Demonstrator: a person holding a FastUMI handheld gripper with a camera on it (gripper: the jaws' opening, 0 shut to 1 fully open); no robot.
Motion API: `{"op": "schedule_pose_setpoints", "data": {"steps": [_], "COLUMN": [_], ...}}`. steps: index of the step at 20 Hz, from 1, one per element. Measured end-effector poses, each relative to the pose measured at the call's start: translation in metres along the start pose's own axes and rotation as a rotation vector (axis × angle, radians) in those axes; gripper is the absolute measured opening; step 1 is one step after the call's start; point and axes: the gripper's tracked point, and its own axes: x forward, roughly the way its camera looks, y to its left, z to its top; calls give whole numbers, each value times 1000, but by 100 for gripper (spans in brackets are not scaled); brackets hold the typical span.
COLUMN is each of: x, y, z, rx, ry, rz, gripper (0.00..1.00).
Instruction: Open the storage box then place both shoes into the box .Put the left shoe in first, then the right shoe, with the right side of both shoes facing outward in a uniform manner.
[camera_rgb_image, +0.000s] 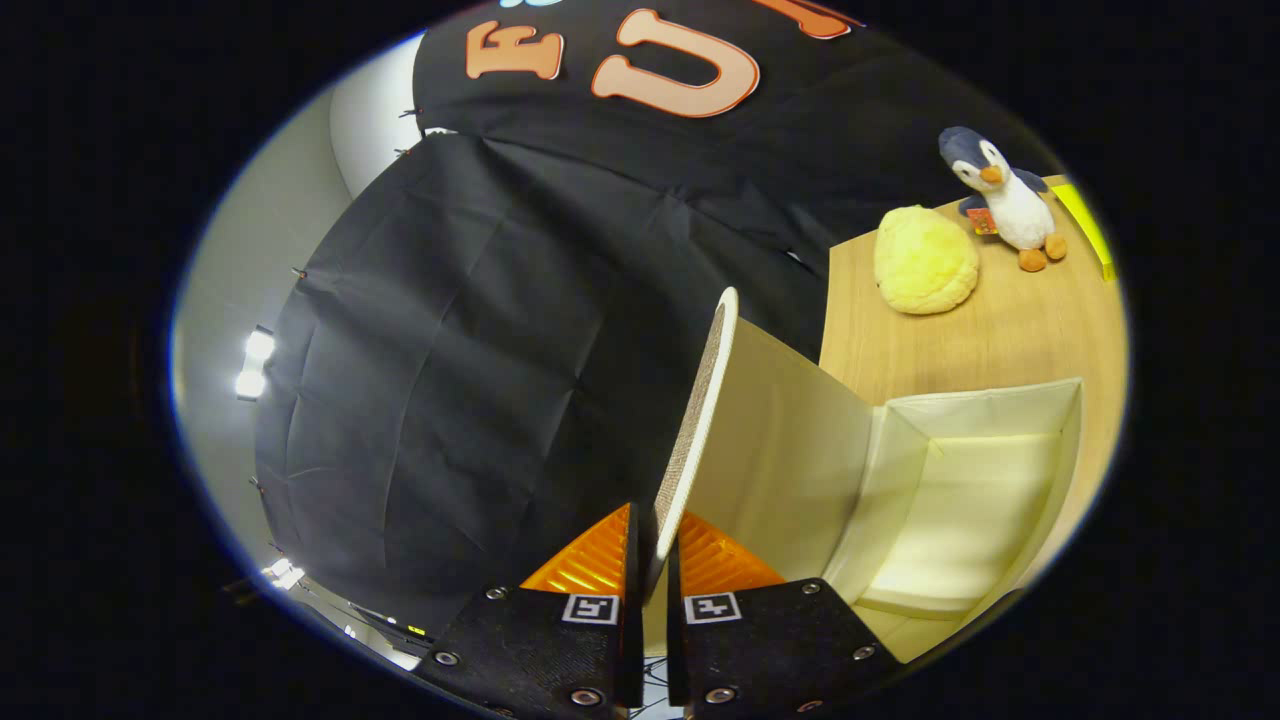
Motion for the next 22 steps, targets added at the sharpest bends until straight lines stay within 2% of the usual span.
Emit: {"op": "schedule_pose_setpoints", "data": {"steps": [4, 6, 7, 10, 12, 15, 18, 19, 22], "x": [26, 25, 26, 32, 37, 38, 28, 23, 1], "y": [5, -4, -5, -7, -9, 2, 10, 2, -24], "z": [-4, -7, -5, -13, -19, -18, -24, -27, -16], "rx": [-55, -79, -102, -153, -144, -187, -239, -252, -316], "ry": [20, 8, -9, 9, 37, 44, 50, 57, -9], "rz": [-24, -60, -68, -75, -84, -64, -83, -104, -165], "gripper": [19, 27, 36, 41, 48, 54, 63, 71, 82]}}
